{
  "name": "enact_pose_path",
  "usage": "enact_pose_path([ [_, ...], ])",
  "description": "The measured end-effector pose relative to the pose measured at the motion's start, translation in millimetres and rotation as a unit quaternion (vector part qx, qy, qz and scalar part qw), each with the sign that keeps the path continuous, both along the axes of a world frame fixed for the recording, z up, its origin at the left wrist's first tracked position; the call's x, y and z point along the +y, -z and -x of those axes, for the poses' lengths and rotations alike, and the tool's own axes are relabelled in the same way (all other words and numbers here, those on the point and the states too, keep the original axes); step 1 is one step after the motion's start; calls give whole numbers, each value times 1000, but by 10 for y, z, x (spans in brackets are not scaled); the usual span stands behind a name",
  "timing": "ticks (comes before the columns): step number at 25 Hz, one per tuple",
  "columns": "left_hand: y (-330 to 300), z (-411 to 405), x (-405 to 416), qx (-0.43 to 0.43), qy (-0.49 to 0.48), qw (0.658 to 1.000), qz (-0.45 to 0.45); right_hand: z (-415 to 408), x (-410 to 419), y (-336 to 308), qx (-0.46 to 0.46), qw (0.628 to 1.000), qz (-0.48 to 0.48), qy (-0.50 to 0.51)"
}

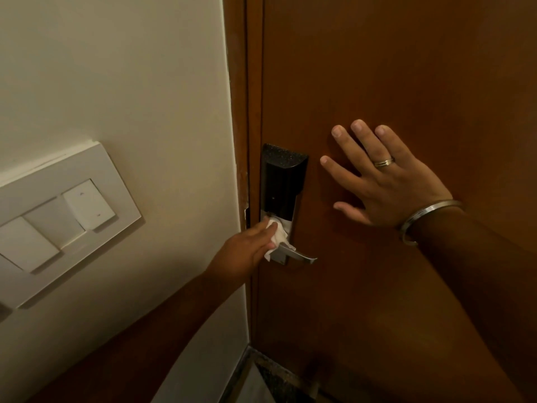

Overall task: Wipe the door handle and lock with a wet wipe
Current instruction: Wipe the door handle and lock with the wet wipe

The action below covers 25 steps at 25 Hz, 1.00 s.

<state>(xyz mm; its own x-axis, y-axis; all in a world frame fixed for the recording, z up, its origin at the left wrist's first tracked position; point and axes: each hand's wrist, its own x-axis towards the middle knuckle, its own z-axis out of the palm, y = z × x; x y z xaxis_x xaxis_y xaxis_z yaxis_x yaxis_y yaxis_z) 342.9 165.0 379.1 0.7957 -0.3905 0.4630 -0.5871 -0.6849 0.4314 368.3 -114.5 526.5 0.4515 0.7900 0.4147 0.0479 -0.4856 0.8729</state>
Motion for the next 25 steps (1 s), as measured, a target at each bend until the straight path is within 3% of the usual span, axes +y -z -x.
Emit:
enact_pose_path([
  [3, 15, 12, 39, -8, -4, 1000, 6, 7, -12, -12, -2, 1000, -2, 1],
  [7, 8, -19, -26, 19, -33, 994, 101, 12, -10, -6, -8, 1000, 5, 7],
  [10, 0, -101, -69, 32, -44, 991, 119, 10, 2, -16, -5, 1000, 6, 5],
  [12, 35, -20, -79, 8, -49, 993, 108, 22, -7, -16, -9, 1000, 4, 6],
  [15, 230, 151, 58, -113, -10, 994, 6, 22, -11, -15, -9, 1000, 4, 2],
  [16, 274, 165, 136, -119, -31, 992, 11, 22, -3, -17, -9, 1000, 4, 0],
  [19, 259, 121, 261, -34, -146, 981, 125, 27, -3, -24, -10, 1000, 6, 3],
  [22, 191, 60, 148, -59, -89, 988, 110, 39, 6, -23, -8, 1000, 6, 4],
  [25, 117, 32, -13, -11, -66, 990, 127, 45, -1, -31, -12, 1000, 7, 4],
])
